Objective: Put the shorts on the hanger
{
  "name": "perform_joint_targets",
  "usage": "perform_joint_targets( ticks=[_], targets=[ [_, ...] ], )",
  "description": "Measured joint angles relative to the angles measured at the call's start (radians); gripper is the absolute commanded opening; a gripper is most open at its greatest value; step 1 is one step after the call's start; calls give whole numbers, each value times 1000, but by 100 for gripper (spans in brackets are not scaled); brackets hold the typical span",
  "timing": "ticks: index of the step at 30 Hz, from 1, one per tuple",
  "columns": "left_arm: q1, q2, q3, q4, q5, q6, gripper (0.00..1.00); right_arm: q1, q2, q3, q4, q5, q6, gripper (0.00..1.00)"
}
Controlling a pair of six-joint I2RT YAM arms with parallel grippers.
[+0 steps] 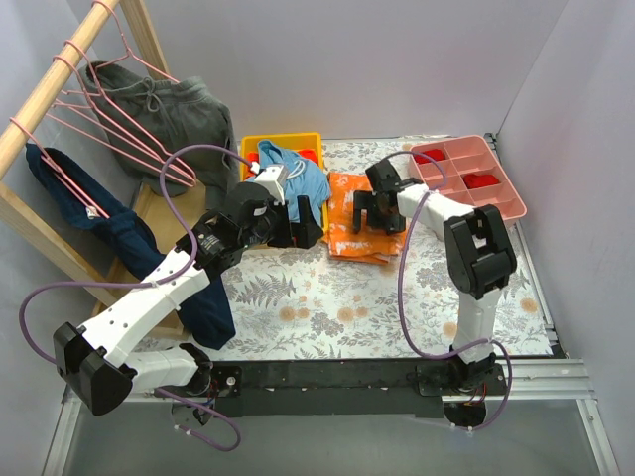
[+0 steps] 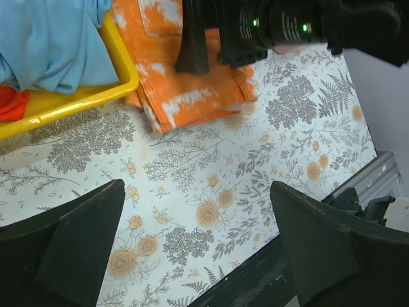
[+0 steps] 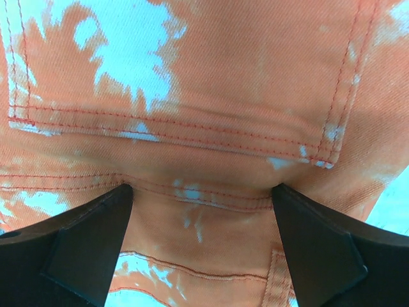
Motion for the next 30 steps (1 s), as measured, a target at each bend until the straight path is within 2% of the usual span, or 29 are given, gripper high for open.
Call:
perform_joint_targets(
  ticks=[2,10,16,23,30],
  targets=[
    [0,0,0,-6,0,-2,98,-26,50,70,-11,-9,-23,98],
    [0,24,0,-22,2,-28,98,-103,344,532,-113,-29,-125,99],
    [2,118,10,-32,-37,-76,98,-120,412,643,-89,-35,-209,99],
    [50,280,56,-54,-196,-126,96,-123,340,597,-44,-80,-266,99],
    [172,454,214,-11,-342,-116,71,-96,24,518,36,-97,-273,98]
  ],
)
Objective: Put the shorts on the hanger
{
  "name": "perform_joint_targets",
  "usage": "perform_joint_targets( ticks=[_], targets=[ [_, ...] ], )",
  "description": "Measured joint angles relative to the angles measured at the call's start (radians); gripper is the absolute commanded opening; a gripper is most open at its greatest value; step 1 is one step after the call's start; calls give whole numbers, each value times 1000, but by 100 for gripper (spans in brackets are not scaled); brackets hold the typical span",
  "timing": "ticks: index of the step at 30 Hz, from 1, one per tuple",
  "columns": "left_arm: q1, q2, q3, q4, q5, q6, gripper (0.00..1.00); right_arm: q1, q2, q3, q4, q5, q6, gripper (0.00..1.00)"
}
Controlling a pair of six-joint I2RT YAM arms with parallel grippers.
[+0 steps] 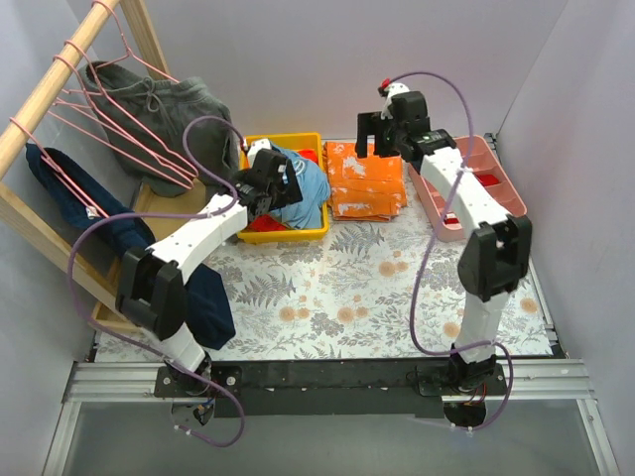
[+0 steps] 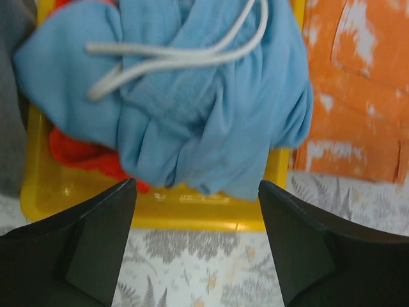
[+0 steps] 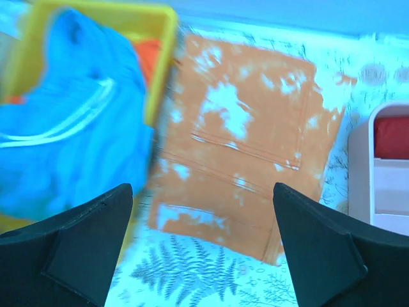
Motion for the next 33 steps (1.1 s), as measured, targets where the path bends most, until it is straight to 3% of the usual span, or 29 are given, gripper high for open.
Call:
perform_joint_targets(
  ticks=[1,5,11,15,16,17,26,33],
  targets=[
    [8,31,39,3,-24,5,61,5,-63,-29,22,-8,8,99],
    [14,171,187,28,-114,16,61,22,-235,-127,80,-42,35,99],
    [14,294,218,40,-201,18,60,38,-370,-311,137,-84,70,99],
    [14,346,227,49,-208,28,25,46,-386,-407,138,-91,78,99],
    [14,342,226,61,-204,37,4,47,-391,-420,134,-92,78,98],
    [14,339,227,79,-201,46,0,47,-396,-428,130,-93,79,99],
    [14,294,230,143,-152,123,0,48,-507,-434,131,-93,78,99],
    [14,120,231,251,-97,224,0,51,-532,-434,134,-95,78,99]
  ],
)
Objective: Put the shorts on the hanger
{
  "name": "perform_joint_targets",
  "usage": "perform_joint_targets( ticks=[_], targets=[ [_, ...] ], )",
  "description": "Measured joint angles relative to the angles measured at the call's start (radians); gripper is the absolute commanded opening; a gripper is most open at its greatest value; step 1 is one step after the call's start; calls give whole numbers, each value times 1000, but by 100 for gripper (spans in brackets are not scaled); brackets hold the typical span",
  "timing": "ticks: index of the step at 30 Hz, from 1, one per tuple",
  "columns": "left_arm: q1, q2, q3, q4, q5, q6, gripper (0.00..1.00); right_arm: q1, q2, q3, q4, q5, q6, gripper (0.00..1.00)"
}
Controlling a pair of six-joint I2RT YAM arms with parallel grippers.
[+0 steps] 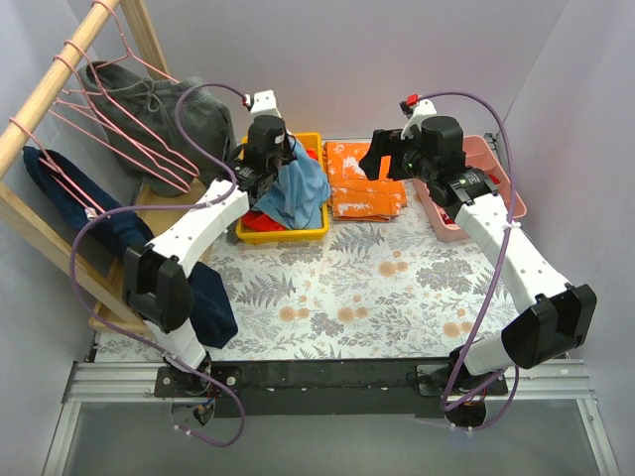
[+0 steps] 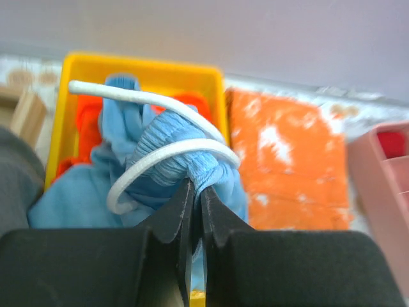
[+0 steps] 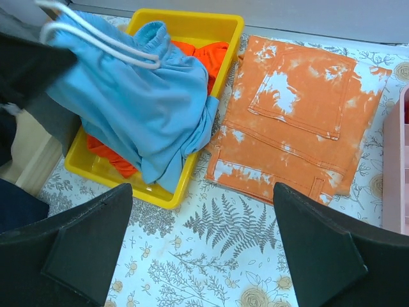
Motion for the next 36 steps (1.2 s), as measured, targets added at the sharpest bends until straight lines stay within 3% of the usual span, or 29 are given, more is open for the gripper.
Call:
perform_joint_targets(
  ticks=[10,25,33,36],
  targets=[
    [0,-109,93,178,146,132,0,0,0,0,-1,2,0,98],
    [-1,-164,315,154,529,141,0,0,-51,60,-44,109,19,99],
    [-1,-331,289,92,710,89,0,0,-140,97,-109,202,27,99],
    [-8,-494,48,130,795,21,0,0,-207,29,-105,216,47,99]
  ],
)
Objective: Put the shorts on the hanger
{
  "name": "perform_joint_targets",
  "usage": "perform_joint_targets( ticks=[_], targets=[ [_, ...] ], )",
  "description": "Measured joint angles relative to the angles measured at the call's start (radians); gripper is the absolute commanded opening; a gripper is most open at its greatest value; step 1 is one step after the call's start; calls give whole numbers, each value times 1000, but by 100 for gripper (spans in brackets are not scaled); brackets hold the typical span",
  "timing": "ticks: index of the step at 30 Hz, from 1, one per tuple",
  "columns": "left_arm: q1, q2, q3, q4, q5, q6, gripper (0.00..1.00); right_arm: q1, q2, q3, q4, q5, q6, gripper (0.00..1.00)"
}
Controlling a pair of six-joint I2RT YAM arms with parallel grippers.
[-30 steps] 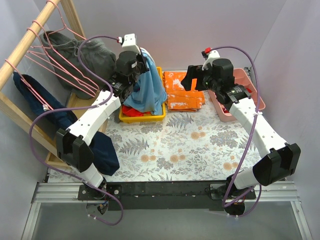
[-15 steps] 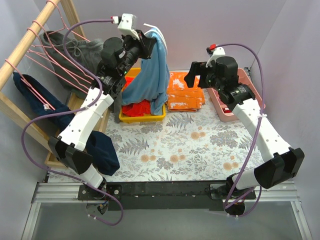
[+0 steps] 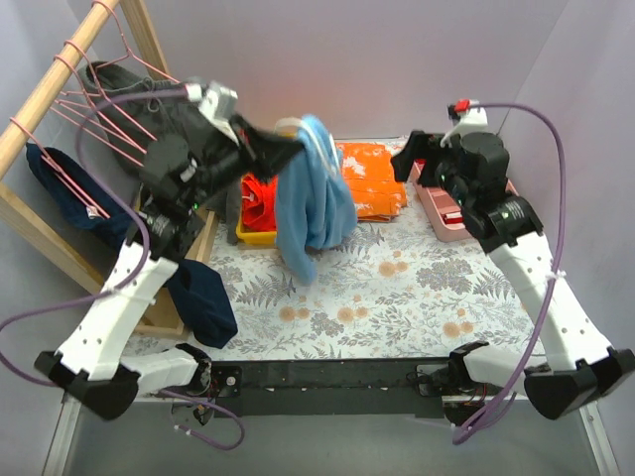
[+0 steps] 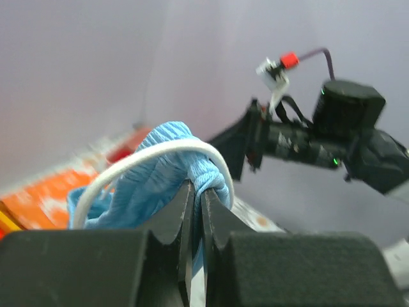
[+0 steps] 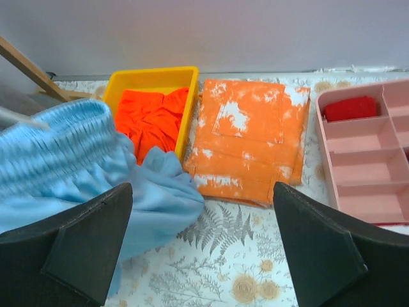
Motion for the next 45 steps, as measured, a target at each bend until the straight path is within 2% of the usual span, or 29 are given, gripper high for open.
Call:
perform_joint_targets(
  ticks=[3,6,7,8,10,11,12,13,15,16,20,24,28,30,32,36,39,40,41,42,43,44,45],
  targets=[
    [-40,-182,-372,48,97,-110,0,0,-131,-211,30,-14,36,98],
    [-121,-267,-724,76,180,-251,0,2,-225,-439,47,-52,81,98],
    [-157,-266,-846,85,192,-299,8,6,-238,-516,64,-66,98,97],
    [-195,-257,-956,72,195,-343,22,16,-242,-588,77,-76,112,97],
    [-253,-251,-1123,34,190,-418,33,51,-228,-698,85,-88,142,97],
    [-278,-261,-1188,-4,190,-457,41,83,-215,-745,87,-90,160,97],
    [-291,-275,-1226,-31,186,-483,55,120,-198,-778,86,-87,176,97],
    [-298,-300,-1252,-67,172,-513,58,155,-180,-798,87,-87,188,93],
    [-298,-372,-1257,-111,136,-558,58,217,-153,-809,97,-74,204,89],
    [-298,-404,-1250,-120,119,-570,54,240,-142,-809,110,-68,209,86],
    [-298,-499,-1162,-166,34,-591,50,301,-116,-809,159,-24,218,83],
    [-299,-464,-1057,-187,-3,-555,51,316,-128,-834,171,33,230,82],
    [-316,-325,-932,-253,-50,-469,51,317,-205,-921,165,80,241,81],
    [-371,-240,-883,-280,-97,-443,52,317,-212,-948,178,71,241,81],
    [-493,-139,-839,-332,-170,-436,56,317,-216,-985,198,53,240,82],
    [-710,-54,-830,-442,-316,-507,66,317,-189,-996,281,17,220,82],
    [-789,43,-799,-440,-391,-556,65,317,-129,-996,331,-19,206,82],
    [-801,78,-792,-430,-405,-566,64,317,-121,-996,336,-22,205,79],
    [-808,98,-789,-423,-414,-573,56,317,-109,-996,348,-27,203,77],
    [-818,139,-787,-405,-436,-586,51,317,-98,-996,357,-29,201,67],
    [-822,164,-787,-399,-450,-597,31,317,-90,-996,369,-33,199,57],
    [-822,185,-786,-394,-468,-604,8,317,-77,-995,379,-40,192,36],
    [-822,206,-786,-394,-495,-614,0,317,-70,-990,372,-39,193,6]
  ],
)
